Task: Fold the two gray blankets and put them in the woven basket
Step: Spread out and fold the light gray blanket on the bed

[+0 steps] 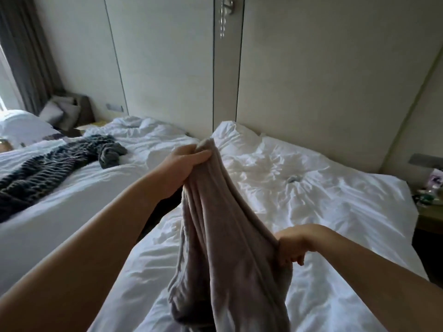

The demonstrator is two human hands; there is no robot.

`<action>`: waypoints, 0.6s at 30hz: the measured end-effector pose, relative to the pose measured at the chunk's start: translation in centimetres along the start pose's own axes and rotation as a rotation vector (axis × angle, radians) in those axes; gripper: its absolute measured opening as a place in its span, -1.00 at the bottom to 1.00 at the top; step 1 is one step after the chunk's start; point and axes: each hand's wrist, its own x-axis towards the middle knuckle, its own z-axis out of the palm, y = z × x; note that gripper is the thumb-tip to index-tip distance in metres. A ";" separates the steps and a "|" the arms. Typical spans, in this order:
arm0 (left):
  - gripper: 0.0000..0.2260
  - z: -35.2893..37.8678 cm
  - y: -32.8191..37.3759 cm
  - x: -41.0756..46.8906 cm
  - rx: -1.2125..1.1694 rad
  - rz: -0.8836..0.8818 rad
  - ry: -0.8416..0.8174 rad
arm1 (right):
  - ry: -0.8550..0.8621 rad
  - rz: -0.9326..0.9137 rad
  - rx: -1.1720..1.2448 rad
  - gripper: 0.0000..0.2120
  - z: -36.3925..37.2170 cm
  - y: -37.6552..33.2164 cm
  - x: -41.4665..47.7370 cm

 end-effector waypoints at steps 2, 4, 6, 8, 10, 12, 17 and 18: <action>-0.84 -1.0 -0.3 -0.5 0.094 0.065 0.043 | 0.132 -0.028 0.141 -0.94 0.4 0.1 0.7; -0.83 -1.6 -0.2 -0.8 0.050 0.106 0.178 | 0.366 -0.079 0.229 -0.88 0.1 -0.1 1.0; -0.85 -2.7 0.3 -0.4 -0.065 0.123 0.321 | 0.558 -0.081 0.229 -0.83 -0.6 0.2 1.0; -0.85 -4.5 0.9 0.4 -0.112 0.144 0.445 | 0.678 -0.022 0.170 -0.83 -1.1 1.5 0.7; -0.86 -7.3 1.1 1.3 -0.108 0.148 0.558 | 0.764 0.056 0.125 -0.76 -1.5 3.5 -0.1; -0.86 -10.1 0.8 1.9 -0.085 0.111 0.665 | 0.805 0.176 0.067 -0.82 -1.9 5.8 -1.4; -0.77 -11.6 -1.2 3.0 0.236 0.052 0.651 | 0.871 0.263 0.948 -0.73 -3.5 8.1 -4.6; -0.76 -11.1 -1.1 3.4 0.257 0.045 0.622 | 0.844 0.209 1.197 -0.74 -4.4 7.9 -5.8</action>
